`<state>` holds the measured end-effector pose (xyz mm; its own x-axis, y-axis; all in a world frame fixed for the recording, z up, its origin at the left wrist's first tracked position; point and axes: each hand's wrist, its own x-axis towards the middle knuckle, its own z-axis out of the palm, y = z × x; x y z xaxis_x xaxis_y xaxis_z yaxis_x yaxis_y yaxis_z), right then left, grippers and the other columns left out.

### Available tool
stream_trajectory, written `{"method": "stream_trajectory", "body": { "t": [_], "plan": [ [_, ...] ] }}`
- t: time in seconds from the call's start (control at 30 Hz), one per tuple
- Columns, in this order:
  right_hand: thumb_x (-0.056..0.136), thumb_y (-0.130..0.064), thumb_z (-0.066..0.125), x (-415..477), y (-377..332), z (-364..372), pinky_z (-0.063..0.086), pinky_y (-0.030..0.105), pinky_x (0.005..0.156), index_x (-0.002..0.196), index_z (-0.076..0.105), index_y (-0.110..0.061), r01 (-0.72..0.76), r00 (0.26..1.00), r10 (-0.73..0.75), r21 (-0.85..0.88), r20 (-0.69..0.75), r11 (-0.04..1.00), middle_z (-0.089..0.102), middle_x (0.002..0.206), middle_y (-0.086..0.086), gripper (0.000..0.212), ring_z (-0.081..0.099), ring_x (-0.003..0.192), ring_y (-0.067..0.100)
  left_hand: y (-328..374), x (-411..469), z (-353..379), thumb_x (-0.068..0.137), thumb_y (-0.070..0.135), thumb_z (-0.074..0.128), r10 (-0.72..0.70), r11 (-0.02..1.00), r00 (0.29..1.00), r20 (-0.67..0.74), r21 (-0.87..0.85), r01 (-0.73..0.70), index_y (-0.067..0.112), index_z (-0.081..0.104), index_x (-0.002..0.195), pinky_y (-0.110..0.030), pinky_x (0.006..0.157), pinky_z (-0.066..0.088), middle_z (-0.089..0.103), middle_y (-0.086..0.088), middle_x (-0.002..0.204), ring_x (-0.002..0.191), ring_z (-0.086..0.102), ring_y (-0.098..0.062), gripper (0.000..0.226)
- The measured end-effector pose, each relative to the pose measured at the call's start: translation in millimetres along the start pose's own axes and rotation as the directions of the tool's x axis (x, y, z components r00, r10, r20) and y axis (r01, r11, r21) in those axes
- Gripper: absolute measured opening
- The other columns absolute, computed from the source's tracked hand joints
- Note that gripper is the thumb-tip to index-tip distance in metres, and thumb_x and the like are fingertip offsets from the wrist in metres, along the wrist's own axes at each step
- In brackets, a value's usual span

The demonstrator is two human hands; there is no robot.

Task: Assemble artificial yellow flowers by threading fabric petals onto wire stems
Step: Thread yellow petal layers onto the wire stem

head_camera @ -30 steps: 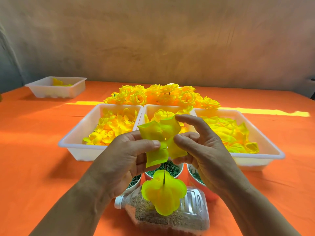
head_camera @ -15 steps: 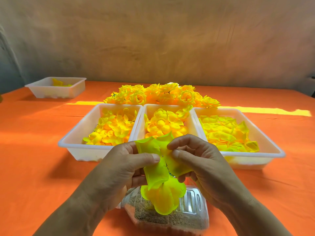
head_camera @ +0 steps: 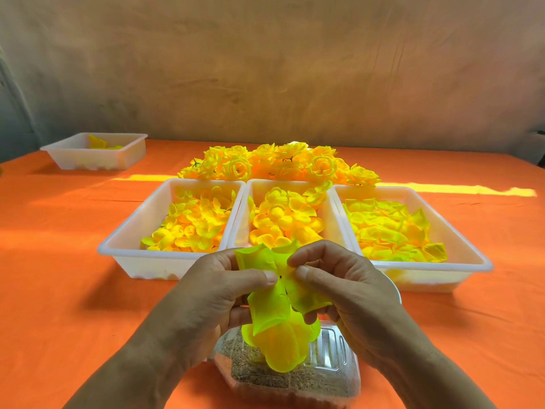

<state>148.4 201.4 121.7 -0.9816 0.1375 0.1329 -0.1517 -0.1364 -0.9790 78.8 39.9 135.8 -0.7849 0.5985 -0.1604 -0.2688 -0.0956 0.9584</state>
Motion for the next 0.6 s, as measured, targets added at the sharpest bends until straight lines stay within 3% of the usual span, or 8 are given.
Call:
{"method": "stream_trajectory", "body": {
  "t": [0.23, 0.33, 0.47, 0.6],
  "plan": [
    [0.081, -0.011, 0.069, -0.5, -2.6, 1.6, 0.046, 0.024, 0.046, 0.079, 0.072, -0.018, -0.005, 1.000, 0.005, -0.001, -0.002, 1.000, 0.063, 0.070, 0.004, 0.007, 0.060, 0.055, 0.016, 1.9, -0.7, -0.2, 0.057, 0.007, 0.073, 0.010, 1.000, 1.000, 0.004, 0.017, -0.010, 0.003, 0.070, 0.097, -0.032, 0.053, 0.058, 0.074, -0.017, 0.086, 0.067, 0.071, -0.022, 0.040],
    [0.084, -0.009, 0.068, -2.4, -0.5, 1.5, 0.047, 0.025, 0.046, 0.080, 0.072, -0.016, -0.014, 1.000, 0.014, 0.000, 0.000, 1.000, 0.064, 0.070, 0.006, 0.009, 0.061, 0.055, 0.018, -1.1, -1.8, -2.2, 0.054, -0.004, 0.081, -0.010, 1.000, 1.000, 0.015, 0.027, 0.010, 0.005, 0.071, 0.102, -0.033, 0.056, 0.059, 0.075, -0.019, 0.093, 0.072, 0.073, -0.023, 0.049],
    [0.080, -0.013, 0.072, -3.0, 1.1, 1.0, 0.048, 0.025, 0.047, 0.080, 0.072, -0.018, -0.024, 1.000, 0.024, 0.010, 0.002, 1.000, 0.064, 0.070, 0.007, 0.005, 0.062, 0.056, 0.019, -3.0, -0.2, -2.4, 0.058, -0.002, 0.081, -0.023, 1.000, 1.000, 0.012, -0.006, 0.023, 0.007, 0.075, 0.093, -0.032, 0.055, 0.058, 0.075, -0.020, 0.092, 0.071, 0.073, -0.025, 0.036],
    [0.076, -0.016, 0.073, -3.8, 1.1, 1.1, 0.047, 0.026, 0.046, 0.079, 0.072, -0.018, -0.029, 1.000, 0.029, 0.022, -0.009, 0.999, 0.064, 0.068, 0.007, 0.004, 0.061, 0.055, 0.019, -2.5, 0.4, -1.2, 0.057, 0.007, 0.073, -0.023, 1.000, 1.000, 0.013, -0.006, 0.023, 0.006, 0.074, 0.097, -0.032, 0.055, 0.058, 0.075, -0.021, 0.095, 0.074, 0.074, -0.026, 0.040]
  ]
}}
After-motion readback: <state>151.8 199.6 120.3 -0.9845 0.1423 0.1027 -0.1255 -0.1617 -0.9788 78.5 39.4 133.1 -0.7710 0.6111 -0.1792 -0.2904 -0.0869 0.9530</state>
